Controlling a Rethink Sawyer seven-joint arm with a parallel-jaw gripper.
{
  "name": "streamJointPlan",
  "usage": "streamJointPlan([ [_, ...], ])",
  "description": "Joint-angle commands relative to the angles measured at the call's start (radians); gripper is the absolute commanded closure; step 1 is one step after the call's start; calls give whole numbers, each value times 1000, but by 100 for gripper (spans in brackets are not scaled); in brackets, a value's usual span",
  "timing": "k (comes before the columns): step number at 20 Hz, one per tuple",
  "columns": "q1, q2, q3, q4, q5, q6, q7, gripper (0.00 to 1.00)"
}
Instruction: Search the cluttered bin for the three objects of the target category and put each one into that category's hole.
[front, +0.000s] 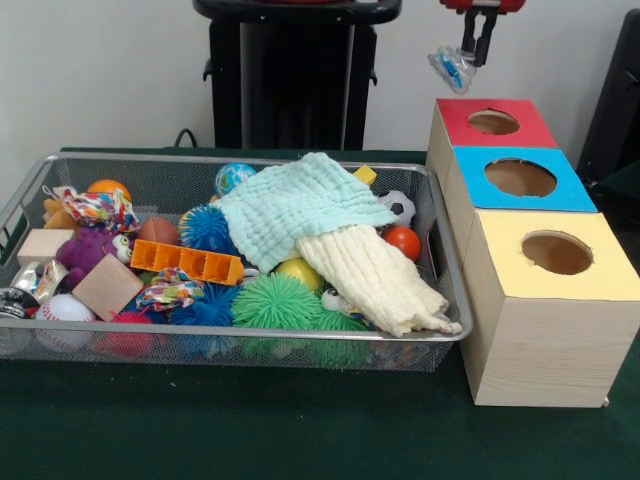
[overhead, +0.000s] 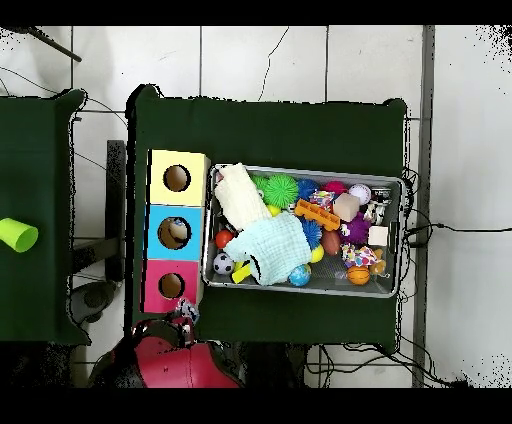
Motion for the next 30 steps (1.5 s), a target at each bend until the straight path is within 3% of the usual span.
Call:
streamJointPlan([
  [1,15,19,-20,-111,66,132,189,100],
  [30,89,165,-58,-183,148,6,212,100],
])
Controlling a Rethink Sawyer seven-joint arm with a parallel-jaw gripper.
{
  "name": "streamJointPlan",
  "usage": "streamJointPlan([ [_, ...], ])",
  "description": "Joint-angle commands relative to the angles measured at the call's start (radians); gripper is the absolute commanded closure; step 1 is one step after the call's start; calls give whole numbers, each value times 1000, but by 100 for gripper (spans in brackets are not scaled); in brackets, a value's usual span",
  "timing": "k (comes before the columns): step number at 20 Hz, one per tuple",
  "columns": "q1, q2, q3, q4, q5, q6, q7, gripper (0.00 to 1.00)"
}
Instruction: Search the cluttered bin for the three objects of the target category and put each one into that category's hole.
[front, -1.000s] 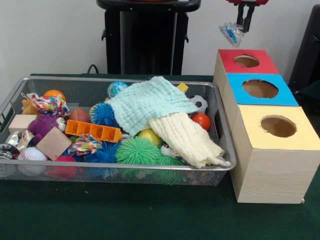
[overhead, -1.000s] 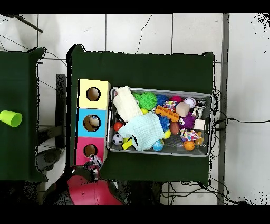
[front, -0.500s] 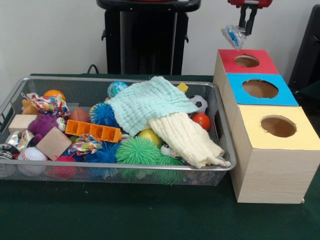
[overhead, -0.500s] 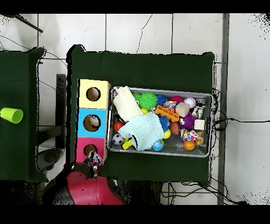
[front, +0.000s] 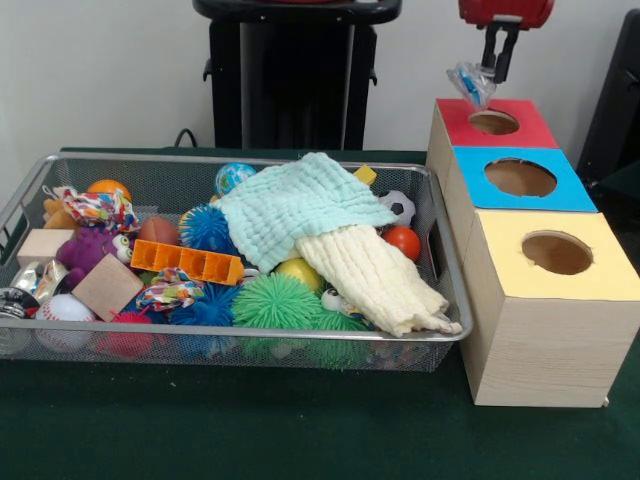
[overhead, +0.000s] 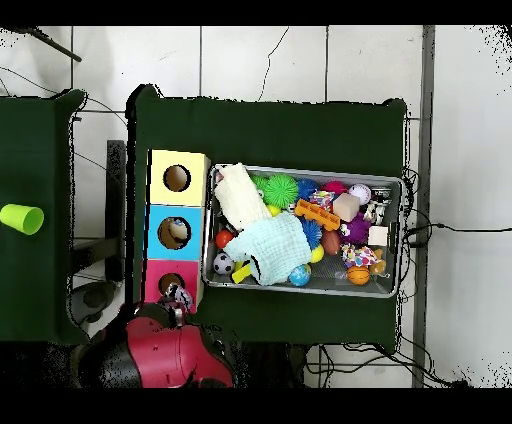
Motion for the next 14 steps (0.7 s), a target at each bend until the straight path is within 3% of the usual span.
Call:
streamJointPlan([
  [1,22,80,-5,-83,58,-11,214,100],
  [14,80,109,-26,-140,124,27,223,100],
])
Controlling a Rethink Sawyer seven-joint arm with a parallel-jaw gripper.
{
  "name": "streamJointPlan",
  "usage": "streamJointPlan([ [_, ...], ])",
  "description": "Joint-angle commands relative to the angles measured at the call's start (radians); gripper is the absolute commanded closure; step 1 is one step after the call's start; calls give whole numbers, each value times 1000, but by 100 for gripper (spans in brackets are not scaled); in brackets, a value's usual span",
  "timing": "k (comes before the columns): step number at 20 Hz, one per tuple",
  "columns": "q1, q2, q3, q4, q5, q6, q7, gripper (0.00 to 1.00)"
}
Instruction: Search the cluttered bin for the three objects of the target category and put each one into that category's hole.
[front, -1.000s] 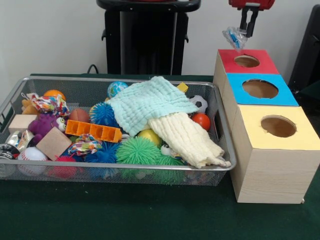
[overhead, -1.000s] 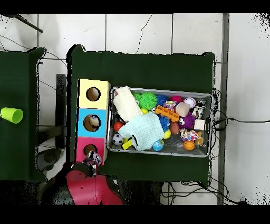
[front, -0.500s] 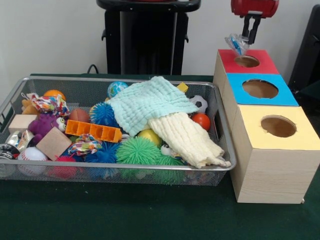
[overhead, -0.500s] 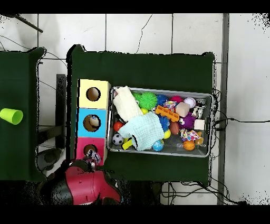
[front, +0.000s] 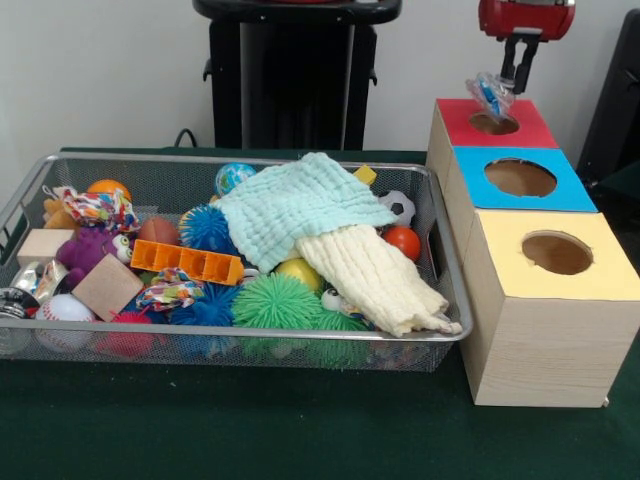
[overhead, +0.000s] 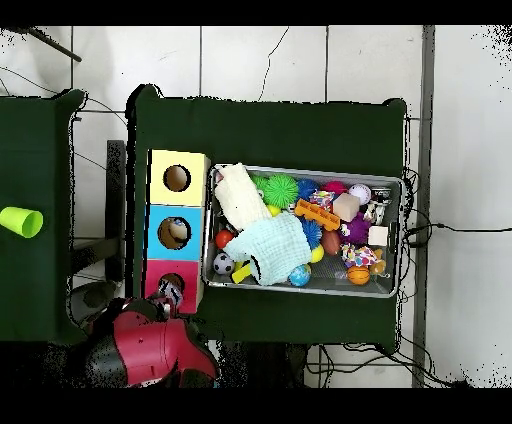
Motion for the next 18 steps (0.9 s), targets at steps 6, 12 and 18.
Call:
streamJointPlan([
  [6,13,30,-8,-99,82,71,203,100],
  [12,-6,-37,-17,-81,69,147,160,100],
  [18,-22,-91,-13,-86,63,227,133,100],
])
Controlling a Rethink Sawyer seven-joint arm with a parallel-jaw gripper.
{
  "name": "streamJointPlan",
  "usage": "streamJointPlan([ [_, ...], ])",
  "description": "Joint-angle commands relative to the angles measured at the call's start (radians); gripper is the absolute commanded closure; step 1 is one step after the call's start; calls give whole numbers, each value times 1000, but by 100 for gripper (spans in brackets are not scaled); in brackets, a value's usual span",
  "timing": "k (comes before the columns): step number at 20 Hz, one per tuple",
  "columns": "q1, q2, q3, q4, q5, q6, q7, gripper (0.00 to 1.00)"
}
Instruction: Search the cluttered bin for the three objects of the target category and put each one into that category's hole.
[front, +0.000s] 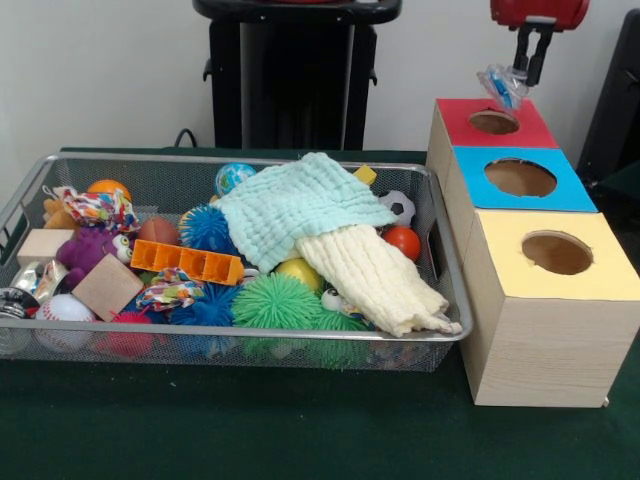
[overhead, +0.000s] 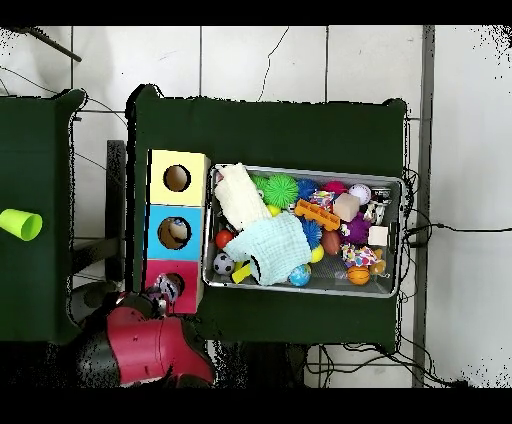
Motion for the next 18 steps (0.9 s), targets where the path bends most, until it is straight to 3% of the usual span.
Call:
streamJointPlan([
  [1,-37,-58,9,-61,26,186,134,100],
  [18,-85,-22,31,-153,10,210,117,100],
])
